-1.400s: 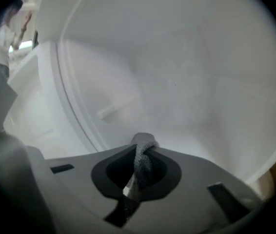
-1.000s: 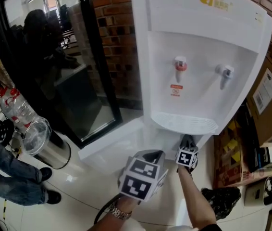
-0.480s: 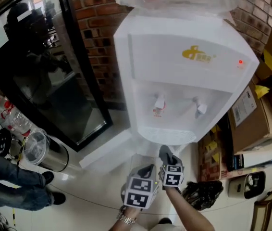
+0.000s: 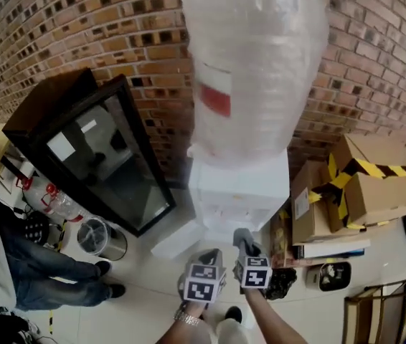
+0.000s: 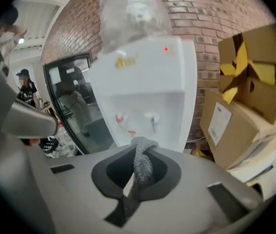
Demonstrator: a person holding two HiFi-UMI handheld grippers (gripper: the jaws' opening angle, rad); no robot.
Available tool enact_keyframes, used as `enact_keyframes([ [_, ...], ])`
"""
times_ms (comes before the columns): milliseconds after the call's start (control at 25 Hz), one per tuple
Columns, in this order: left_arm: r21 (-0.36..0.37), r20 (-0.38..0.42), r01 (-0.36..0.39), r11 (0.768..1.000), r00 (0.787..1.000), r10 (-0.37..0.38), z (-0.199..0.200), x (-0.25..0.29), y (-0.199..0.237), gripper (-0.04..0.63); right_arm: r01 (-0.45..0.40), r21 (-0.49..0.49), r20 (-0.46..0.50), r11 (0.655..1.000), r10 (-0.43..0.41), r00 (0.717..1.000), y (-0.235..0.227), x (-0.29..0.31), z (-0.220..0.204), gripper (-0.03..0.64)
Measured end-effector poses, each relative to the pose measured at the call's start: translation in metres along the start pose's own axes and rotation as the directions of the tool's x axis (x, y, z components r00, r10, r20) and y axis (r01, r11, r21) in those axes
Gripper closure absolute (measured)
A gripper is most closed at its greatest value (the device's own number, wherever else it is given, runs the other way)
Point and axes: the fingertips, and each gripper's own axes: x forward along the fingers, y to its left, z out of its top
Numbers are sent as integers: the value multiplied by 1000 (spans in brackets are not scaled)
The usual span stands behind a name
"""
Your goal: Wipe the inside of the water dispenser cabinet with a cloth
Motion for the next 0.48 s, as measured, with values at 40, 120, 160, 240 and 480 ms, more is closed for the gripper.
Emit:
enact_keyframes([
  [40,-2,-3,-8,1000,1000,8,20,-18,-7,594,-36,2,-13,999,36,999,11,-27,23,607],
  [120,-15,-9,-21,1000,1000,21,58,-52,-23,594,-97,10,-36,995,97,995,29,-79,64,607],
  [160,-24,-10,-27,999,1000,27,75,-67,-31,594,-120,20,-46,993,120,992,36,-103,82,607],
  [240,-26,-8,-44,999,999,44,105,-97,-45,594,-148,28,-54,989,149,987,47,-147,117,607],
  [480,-34,22,-79,996,997,80,155,-173,-69,594,-196,-3,-22,981,196,980,71,-243,175,607],
])
